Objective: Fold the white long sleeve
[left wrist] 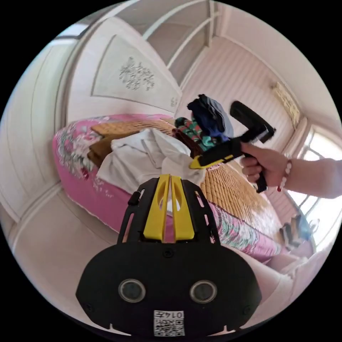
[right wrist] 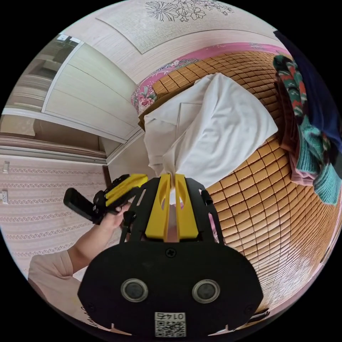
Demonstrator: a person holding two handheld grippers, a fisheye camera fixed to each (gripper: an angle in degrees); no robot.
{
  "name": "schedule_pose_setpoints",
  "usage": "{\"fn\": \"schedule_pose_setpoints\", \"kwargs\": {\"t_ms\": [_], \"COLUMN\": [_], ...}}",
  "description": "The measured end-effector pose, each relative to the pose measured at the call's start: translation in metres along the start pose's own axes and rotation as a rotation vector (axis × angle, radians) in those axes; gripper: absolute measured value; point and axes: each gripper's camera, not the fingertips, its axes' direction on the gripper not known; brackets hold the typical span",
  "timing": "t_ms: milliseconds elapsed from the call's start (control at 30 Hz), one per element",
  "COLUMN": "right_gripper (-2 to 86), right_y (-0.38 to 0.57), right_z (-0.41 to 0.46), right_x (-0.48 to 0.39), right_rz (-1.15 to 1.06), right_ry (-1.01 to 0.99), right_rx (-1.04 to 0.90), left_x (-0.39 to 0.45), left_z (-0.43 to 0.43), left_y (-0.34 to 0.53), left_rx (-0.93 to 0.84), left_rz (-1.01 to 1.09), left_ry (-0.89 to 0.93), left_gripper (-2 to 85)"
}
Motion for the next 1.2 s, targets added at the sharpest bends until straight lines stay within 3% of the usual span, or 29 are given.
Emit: {"fn": "schedule_pose_setpoints", "kwargs": {"t_ms": [67, 233, 367, 467, 867, 1200], "right_gripper": [1.4, 1.1, 1.0, 1.0, 0.9, 1.0], "right_y": [0.008, 0.044, 0.078, 0.111, 0.264, 0.431], "right_z": [-0.008, -0.037, -0.064, -0.089, -0.195, -0.287], "right_x": [0.012, 0.043, 0.055, 0.061, 0.060, 0.043], "right_rz": [0.010, 0.073, 0.113, 0.128, 0.202, 0.305], "right_ry": [0.001, -0.032, -0.057, -0.079, -0.159, -0.246], "right_rx": [0.011, 0.056, 0.115, 0.162, 0.348, 0.518], "left_x": [-0.049, -0.083, -0.083, -0.061, 0.109, 0.196], "left_z": [-0.007, -0.010, 0.001, -0.010, -0.171, -0.266], "left_y": [-0.001, -0.020, -0.032, -0.031, 0.033, 0.100], "left_rx": [-0.047, 0.009, -0.070, -0.101, 0.008, 0.051], "left_rz": [-0.232, -0.282, -0.322, -0.263, 0.137, 0.193], "left_ry": [-0.110, -0.194, -0.152, -0.139, 0.007, 0.077], "left_gripper": [0.4, 10.2, 6.3, 0.2, -1.0, -1.0]}}
